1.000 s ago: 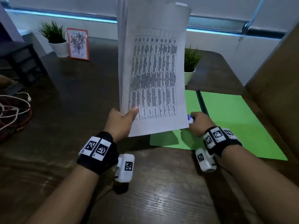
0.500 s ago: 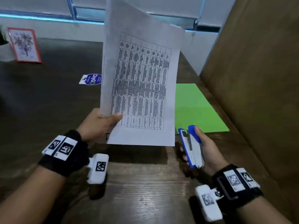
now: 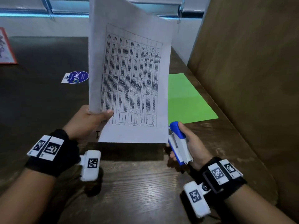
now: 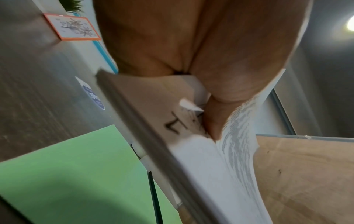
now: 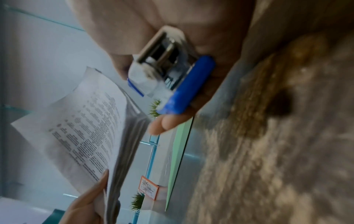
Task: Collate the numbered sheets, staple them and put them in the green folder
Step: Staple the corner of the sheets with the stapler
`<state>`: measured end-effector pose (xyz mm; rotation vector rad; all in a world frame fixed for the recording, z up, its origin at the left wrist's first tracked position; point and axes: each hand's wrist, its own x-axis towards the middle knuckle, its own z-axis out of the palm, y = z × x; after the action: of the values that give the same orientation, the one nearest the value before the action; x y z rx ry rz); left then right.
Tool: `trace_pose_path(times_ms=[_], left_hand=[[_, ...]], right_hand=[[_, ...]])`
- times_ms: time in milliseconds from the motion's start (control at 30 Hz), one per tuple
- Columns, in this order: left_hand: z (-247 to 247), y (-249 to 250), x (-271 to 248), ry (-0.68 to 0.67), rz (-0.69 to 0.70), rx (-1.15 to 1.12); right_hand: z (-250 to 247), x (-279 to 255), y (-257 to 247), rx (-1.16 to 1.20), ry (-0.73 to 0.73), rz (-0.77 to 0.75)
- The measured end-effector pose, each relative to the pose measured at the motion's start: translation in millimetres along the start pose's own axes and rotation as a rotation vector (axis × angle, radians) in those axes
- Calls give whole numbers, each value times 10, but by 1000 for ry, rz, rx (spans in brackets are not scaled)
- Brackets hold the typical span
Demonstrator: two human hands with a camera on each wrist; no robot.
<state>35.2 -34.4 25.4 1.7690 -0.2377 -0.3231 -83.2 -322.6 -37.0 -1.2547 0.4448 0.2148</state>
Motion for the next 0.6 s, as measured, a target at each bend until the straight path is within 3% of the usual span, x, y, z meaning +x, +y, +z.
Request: trace_pose_path(times_ms=[133,233,600], left_hand=[[-56,-46,-16,-185,-54,-143],[-85,-97,8,-237,-80,-142],[-100,-38,-58,-192,-31,139]], right_hand=[[0,4,-62,64,-32,-31],[-27,-27,-75,90,-108,-20],[-80,-51,-70,46,-221,-51]])
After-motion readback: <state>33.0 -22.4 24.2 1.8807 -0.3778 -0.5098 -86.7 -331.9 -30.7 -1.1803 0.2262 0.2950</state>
